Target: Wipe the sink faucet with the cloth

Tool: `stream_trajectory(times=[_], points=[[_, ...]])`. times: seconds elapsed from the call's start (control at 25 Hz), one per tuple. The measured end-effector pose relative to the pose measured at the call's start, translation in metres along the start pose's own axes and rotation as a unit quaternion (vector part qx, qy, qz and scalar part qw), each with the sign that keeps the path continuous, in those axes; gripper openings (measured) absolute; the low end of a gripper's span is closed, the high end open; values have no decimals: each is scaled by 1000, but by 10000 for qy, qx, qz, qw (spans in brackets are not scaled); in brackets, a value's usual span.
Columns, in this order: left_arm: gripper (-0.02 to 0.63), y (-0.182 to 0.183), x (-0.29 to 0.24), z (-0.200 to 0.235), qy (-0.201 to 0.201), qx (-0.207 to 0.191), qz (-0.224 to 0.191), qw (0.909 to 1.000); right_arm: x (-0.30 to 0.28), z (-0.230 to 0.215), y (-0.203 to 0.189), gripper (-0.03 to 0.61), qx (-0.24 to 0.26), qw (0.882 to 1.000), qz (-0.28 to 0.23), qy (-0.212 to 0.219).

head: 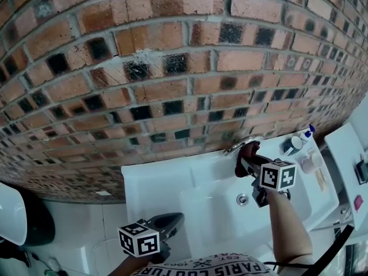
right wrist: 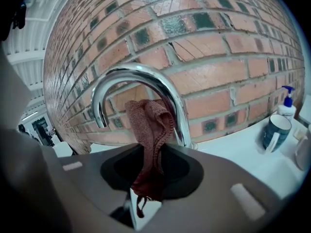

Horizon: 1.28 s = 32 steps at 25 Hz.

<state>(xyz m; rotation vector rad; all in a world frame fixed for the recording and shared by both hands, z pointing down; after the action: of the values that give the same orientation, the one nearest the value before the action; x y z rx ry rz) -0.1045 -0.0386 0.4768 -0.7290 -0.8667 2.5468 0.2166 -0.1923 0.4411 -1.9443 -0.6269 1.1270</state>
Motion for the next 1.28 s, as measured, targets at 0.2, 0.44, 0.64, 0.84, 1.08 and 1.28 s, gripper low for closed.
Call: stream_trajectory(times=[0.2, 0.44, 0.64, 0.84, 1.08, 1.28], points=[[6, 1, -1, 3, 7, 24, 8, 10000, -6, -8, -2, 94, -18, 9996, 231, -169], [6, 2, -2, 3, 14, 10, 31, 10000, -12, -15, -7, 94, -91, 9983, 504, -264], [6, 3, -1, 2, 10, -11, 25, 10000, -15, -20, -9, 94, -250, 9976, 593, -246], [5, 6, 0, 2, 29, -49, 5, 10000, -15, -21, -9, 94, -299, 9976, 575, -255], [6, 5, 2, 1, 20, -47, -4, 10000, -10, -19, -8, 95, -321, 9979, 474, -298], [6, 4, 3, 0, 0, -60, -25, 10000, 0, -14, -1, 95, -273, 9986, 334, -307]])
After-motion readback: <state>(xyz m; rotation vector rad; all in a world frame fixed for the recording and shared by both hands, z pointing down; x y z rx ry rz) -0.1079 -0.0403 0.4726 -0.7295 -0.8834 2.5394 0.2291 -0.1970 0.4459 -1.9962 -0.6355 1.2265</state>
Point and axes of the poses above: the fingertips, and each gripper's own axes: x backward along the fingers, z to its left, y out of its top, the point moved 8 cm from there along x, backward along the fingers, and after that the axes turned 2 degrees about x, right-handed, at the moved point
